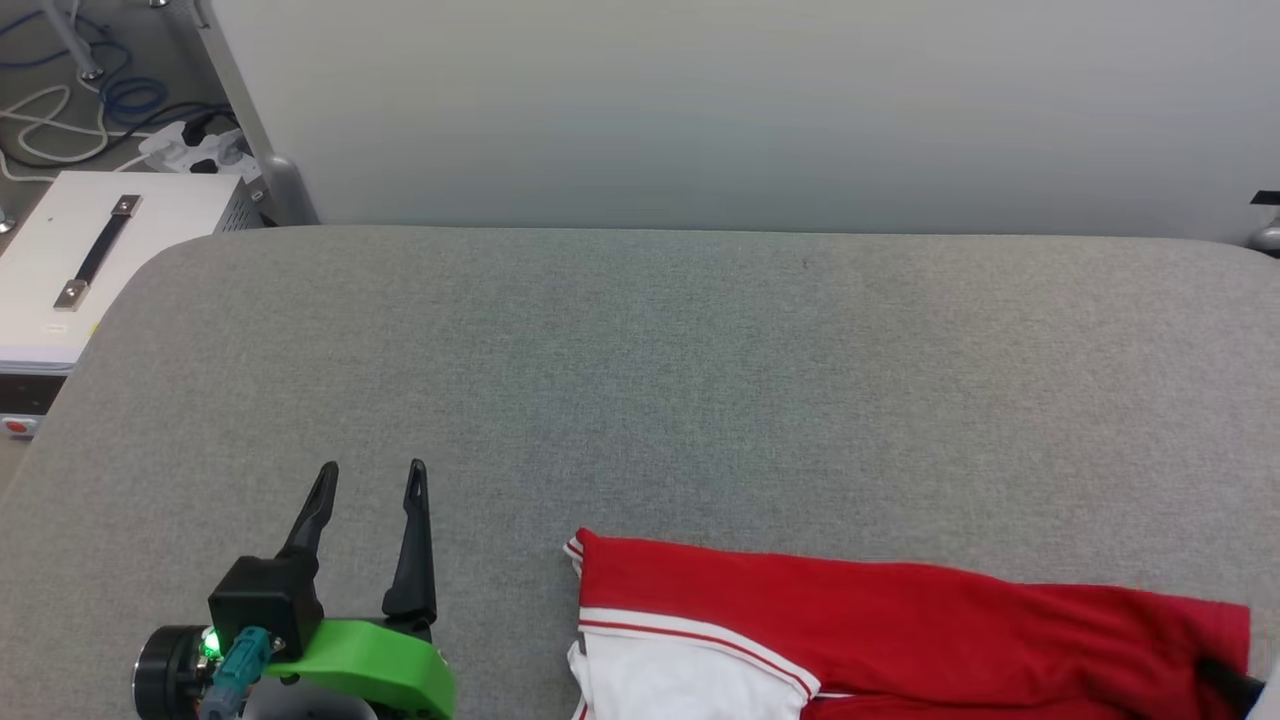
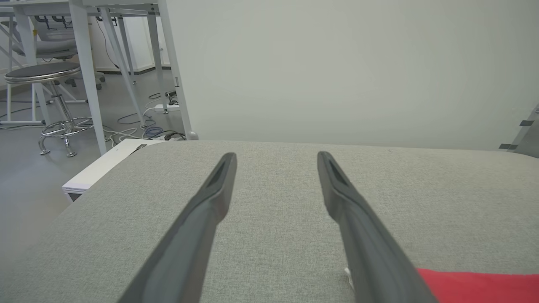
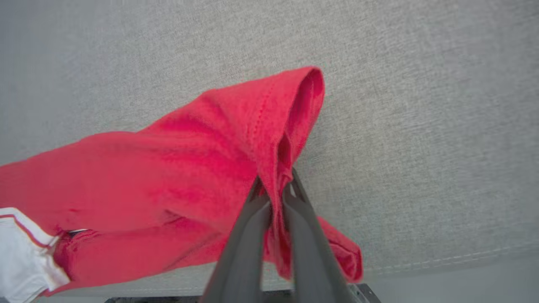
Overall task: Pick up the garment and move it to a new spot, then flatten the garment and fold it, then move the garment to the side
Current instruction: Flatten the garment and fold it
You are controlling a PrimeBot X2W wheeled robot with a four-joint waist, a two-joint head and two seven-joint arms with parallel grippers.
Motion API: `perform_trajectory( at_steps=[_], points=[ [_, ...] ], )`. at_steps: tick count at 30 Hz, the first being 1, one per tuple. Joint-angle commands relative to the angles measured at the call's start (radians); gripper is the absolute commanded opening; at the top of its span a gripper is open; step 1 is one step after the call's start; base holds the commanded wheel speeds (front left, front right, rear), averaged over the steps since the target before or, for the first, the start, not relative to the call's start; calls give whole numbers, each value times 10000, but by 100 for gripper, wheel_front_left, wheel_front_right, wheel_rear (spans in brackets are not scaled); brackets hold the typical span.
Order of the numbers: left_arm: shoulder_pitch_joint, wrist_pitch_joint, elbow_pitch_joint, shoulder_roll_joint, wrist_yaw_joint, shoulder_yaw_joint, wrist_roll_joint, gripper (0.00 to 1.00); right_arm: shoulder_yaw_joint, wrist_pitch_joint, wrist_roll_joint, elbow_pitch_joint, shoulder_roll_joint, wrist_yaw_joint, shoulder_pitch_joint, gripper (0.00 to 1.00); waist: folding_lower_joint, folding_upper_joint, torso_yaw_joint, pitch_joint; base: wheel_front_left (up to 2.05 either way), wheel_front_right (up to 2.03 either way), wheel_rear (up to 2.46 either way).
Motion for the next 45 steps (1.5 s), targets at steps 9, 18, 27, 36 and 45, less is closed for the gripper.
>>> perform_trajectory(
  at_steps=[9, 18, 27, 36, 45],
  points=[
    [143, 70, -18, 81, 76, -36, -13, 100, -180, 1322, 3206, -622, 1400, -7, -157, 0, 0, 0, 111, -170, 0, 0, 0],
    [44, 170, -77, 129, 62, -90, 4, 100, 246, 1768, 5495, -947, 2412, -7, -162, 0, 0, 0, 402, -109, 0, 0, 0],
    [-257, 218, 3, 50, -45, -175, 48, 100, 2024, 1124, 6954, -626, 2627, -7, -422, 0, 0, 0, 821, 285, 0, 0, 0],
    [-687, 77, 215, -311, -211, -269, 136, 100, 4572, -308, 8305, -292, 2634, -7, -693, 0, 0, 0, 1345, 891, 0, 0, 0],
    [-1059, -114, 436, -622, -410, -188, 215, 100, 6329, -1164, 8639, -273, 2635, -7, -1352, 0, 0, 0, 1495, 1705, 0, 0, 0]
  ],
)
